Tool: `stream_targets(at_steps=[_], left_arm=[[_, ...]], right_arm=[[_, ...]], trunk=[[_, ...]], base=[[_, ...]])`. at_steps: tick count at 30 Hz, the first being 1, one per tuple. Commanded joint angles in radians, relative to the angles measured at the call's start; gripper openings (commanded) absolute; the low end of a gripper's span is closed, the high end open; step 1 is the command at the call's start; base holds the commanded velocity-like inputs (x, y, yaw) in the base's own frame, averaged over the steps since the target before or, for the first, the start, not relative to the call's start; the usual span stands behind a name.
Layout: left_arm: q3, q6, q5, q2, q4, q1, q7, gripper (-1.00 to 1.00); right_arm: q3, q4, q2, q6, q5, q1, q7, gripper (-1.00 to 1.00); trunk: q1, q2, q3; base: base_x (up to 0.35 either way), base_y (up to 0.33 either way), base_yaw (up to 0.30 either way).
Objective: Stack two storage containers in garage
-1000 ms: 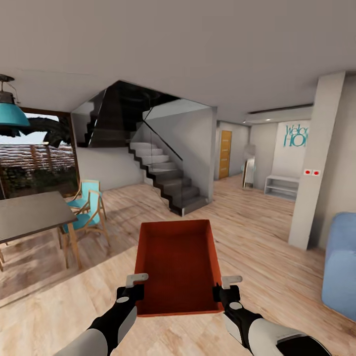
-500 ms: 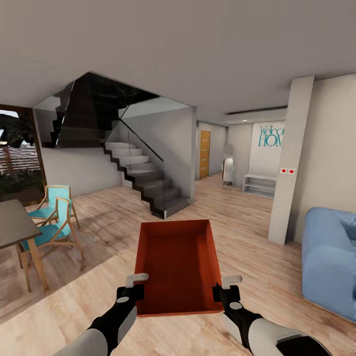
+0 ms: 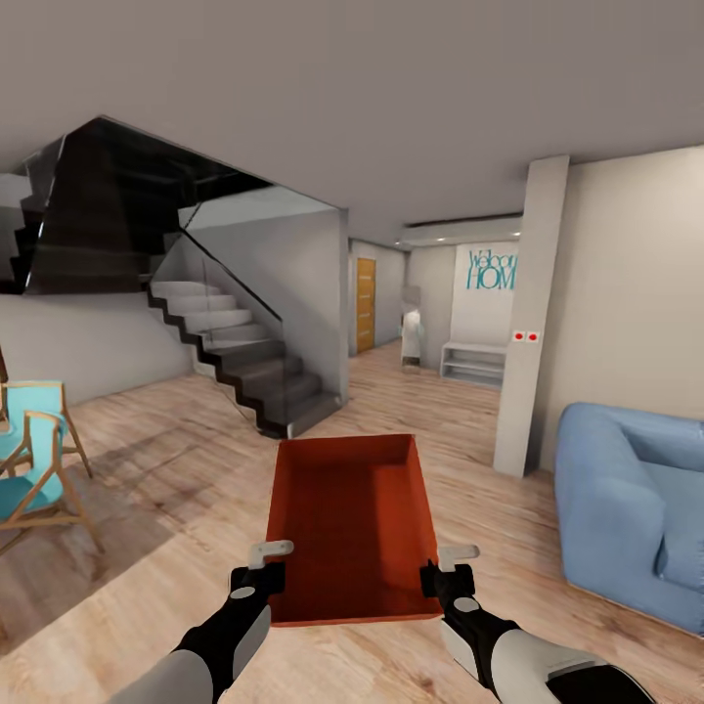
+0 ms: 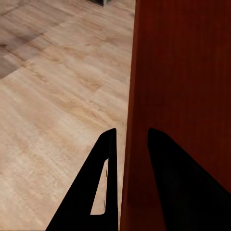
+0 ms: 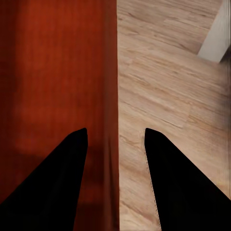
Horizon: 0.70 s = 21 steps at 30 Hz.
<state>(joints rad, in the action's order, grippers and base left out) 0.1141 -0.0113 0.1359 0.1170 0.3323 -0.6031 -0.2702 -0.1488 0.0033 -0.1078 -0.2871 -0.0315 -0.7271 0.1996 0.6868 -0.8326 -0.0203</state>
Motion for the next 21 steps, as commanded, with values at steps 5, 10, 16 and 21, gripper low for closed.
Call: stream_targets(at_steps=[5,10,16,21], left_arm=[[-0.004,-0.001,0.010,-0.062,-0.001,0.000,-0.012,-1.00],[-0.004,-0.001,0.010,-0.062,-0.001,0.000,-0.012,-1.00],[-0.004,-0.001,0.010,-0.062,-0.001,0.000,-0.012,-1.00],[-0.004,-0.001,0.010,-0.062,-0.001,0.000,-0.012,-1.00]], right_arm=[[0.074,-0.042,-0.001,-0.089,0.027,-0.002,-0.002,-1.00],[0.074,-0.042,-0.001,-0.089,0.027,-0.002,-0.002,-1.00],[0.074,-0.042,-0.001,-0.089,0.027,-0.002,-0.002,-1.00],[0.074,-0.042,-0.001,-0.089,0.027,-0.002,-0.002,-1.00]], trunk=[[0.001,-0.001,-0.002],[0.001,-0.001,-0.002],[0.001,-0.001,-0.002],[0.001,-0.001,-0.002]], base=[[0.322,0.095,-0.269],[0.322,0.095,-0.222],[0.322,0.095,-0.036],[0.322,0.095,-0.003]])
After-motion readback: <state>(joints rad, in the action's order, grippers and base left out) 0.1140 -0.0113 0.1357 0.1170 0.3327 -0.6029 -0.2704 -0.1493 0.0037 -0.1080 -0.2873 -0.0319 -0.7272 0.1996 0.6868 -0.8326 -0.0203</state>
